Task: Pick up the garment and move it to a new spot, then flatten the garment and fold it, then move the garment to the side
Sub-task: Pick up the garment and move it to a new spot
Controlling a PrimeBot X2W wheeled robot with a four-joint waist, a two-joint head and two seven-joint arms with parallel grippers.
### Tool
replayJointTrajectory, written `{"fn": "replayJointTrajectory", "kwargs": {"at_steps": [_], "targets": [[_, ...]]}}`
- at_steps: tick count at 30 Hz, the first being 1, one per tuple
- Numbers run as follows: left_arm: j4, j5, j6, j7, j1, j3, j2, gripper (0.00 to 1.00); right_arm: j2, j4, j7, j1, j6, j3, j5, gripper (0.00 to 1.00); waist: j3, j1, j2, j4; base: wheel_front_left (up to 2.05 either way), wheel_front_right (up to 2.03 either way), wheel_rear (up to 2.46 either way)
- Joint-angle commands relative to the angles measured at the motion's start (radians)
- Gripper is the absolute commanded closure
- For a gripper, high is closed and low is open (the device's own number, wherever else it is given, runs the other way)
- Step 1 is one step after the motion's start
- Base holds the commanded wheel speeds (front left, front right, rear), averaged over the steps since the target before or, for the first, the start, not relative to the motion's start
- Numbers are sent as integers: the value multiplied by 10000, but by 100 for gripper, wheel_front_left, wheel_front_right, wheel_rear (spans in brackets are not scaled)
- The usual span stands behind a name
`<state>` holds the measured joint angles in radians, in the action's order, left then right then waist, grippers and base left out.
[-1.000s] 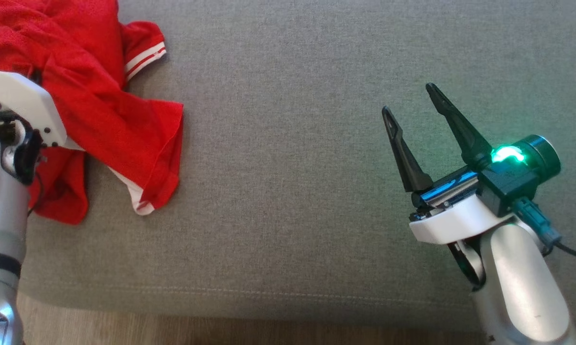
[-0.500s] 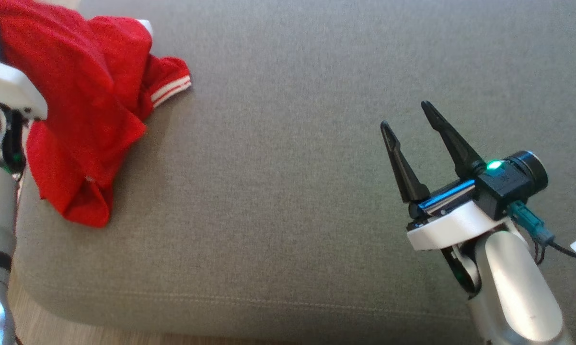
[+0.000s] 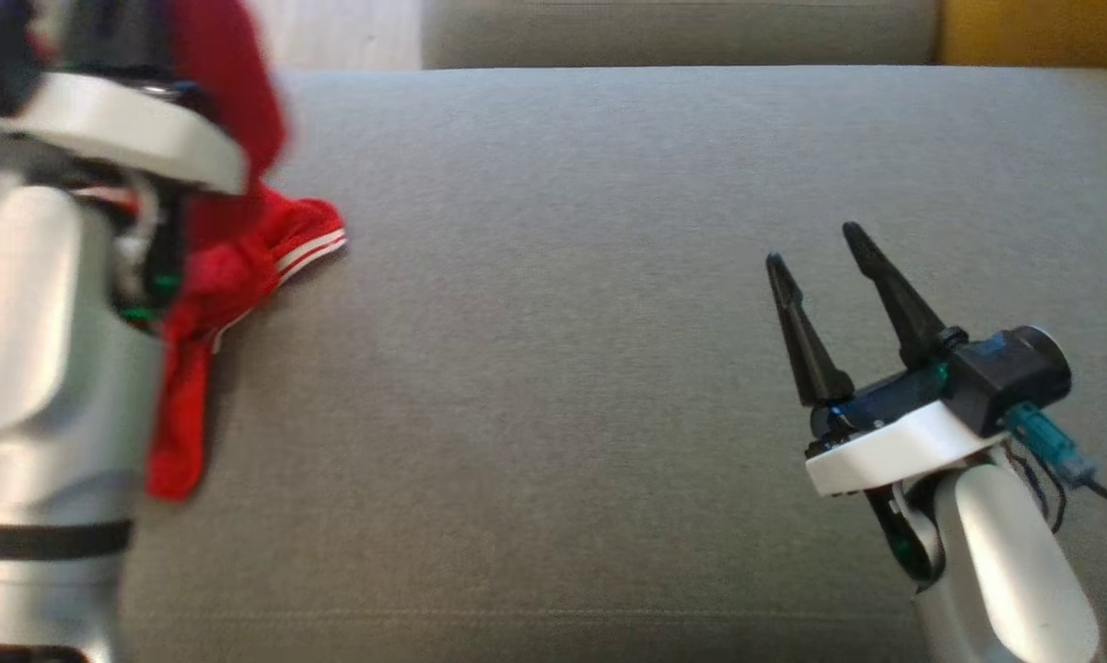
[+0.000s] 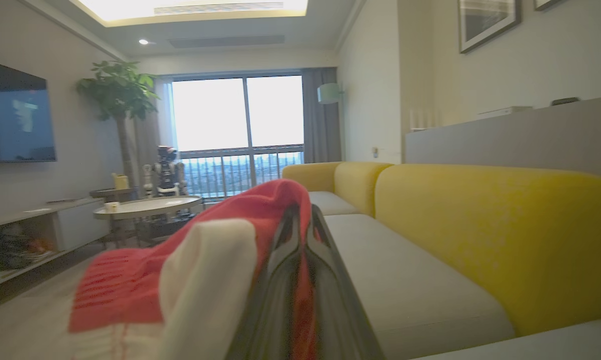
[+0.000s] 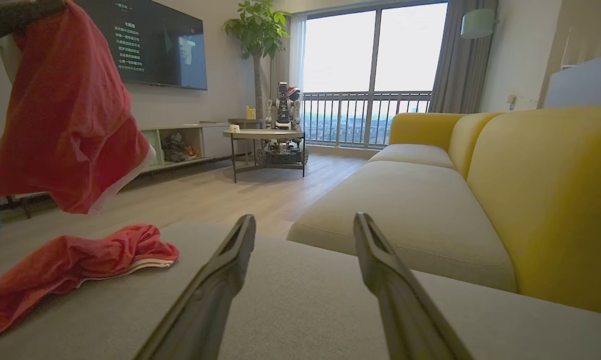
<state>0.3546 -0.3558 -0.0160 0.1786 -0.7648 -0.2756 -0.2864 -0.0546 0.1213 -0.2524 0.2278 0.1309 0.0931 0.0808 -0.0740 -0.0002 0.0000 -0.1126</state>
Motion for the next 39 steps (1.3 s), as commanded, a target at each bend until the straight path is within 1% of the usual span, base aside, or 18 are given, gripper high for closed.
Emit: {"fn": "replayJointTrajectory", "kwargs": {"at_steps": [1, 4, 7, 12, 15, 19, 23, 26, 27, 28, 29, 30, 33, 35, 37, 39], "targets": [[-516, -55, 79, -67, -477, 282, -239, 100, 44, -395, -90, 387, -2, 159, 55, 0, 64, 2, 0, 299, 0, 0, 0], [-1533, -301, 217, -562, -352, 13, 311, 100, 44, -574, -91, 545, -2, 37, 20, 0, -76, 2, 0, 794, 0, 0, 0], [-2200, -343, 344, -928, -406, -441, 895, 100, 44, -814, -92, 801, -2, -145, -31, 0, -414, 2, 0, 1334, 0, 0, 0], [-2370, -237, 544, -896, -822, -1173, 1822, 100, 44, -1208, -92, 1340, -2, -564, 0, 0, -1064, 2, 0, 2283, 0, 0, 0], [-2099, -248, 667, -624, -1038, -1701, 2161, 100, 44, -1407, -92, 1535, -2, -860, 84, 0, -1376, 2, 0, 2772, 0, 0, 0], [-1357, -348, 971, -110, -1228, -2460, 2328, 100, 44, -1610, -92, 1743, -2, -1131, 246, 0, -1707, 2, 0, 3317, 0, 0, 0], [-117, -669, 1550, 339, -1282, -2965, 2355, 100, 44, -1732, -93, 1850, -2, -1124, 418, 0, -1949, 2, 0, 3679, 0, 0, 0], [1070, -848, 1996, 599, -1351, -3108, 2358, 100, 44, -1752, -93, 1859, -2, -1010, 469, 0, -2082, 2, 0, 3785, 0, 0, 0], [1533, -853, 2113, 651, -1369, -3111, 2358, 96, 44, -1745, -93, 1853, -2, -953, 470, 0, -2101, 2, 0, 3791, 0, 0, 0], [2046, -869, 2184, 679, -1364, -3106, 2358, 65, 44, -1739, -93, 1847, -2, -891, 464, 0, -2108, 2, 0, 3786, 0, 0, 0], [2605, -1008, 2186, 634, -1309, -3065, 2359, 23, 44, -1731, -93, 1839, -2, -833, 459, 0, -2098, 2, 0, 3771, 0, 0, 0], [3077, -1235, 2121, 560, -1283, -2981, 2359, 0, 44, -1728, -93, 1822, -2, -792, 447, 0, -2082, 2, 0, 3732, 0, 0, 0], [3900, -1211, 2031, 714, -1437, -2856, 2277, 0, 44, -1729, -93, 1729, -2, -715, 385, 0, -1981, 2, 0, 3484, 0, 0, 0], [3996, -1275, 1804, 788, -1417, -2719, 2256, 0, 44, -1686, -93, 1609, -2, -705, 268, 0, -1835, 2, 0, 3224, 0, 0, 0], [3769, -1153, 1616, 818, -1339, -2618, 2127, 0, 44, -1598, -93, 1472, -2, -686, 151, 0, -1653, 2, 0, 2941, 0, 0, 0], [3066, -895, 1591, 825, -1077, -2351, 1875, 0, 44, -1483, -93, 1336, -2, -636, 38, 0, -1448, 2, 0, 2630, 0, 0, 0]]}}
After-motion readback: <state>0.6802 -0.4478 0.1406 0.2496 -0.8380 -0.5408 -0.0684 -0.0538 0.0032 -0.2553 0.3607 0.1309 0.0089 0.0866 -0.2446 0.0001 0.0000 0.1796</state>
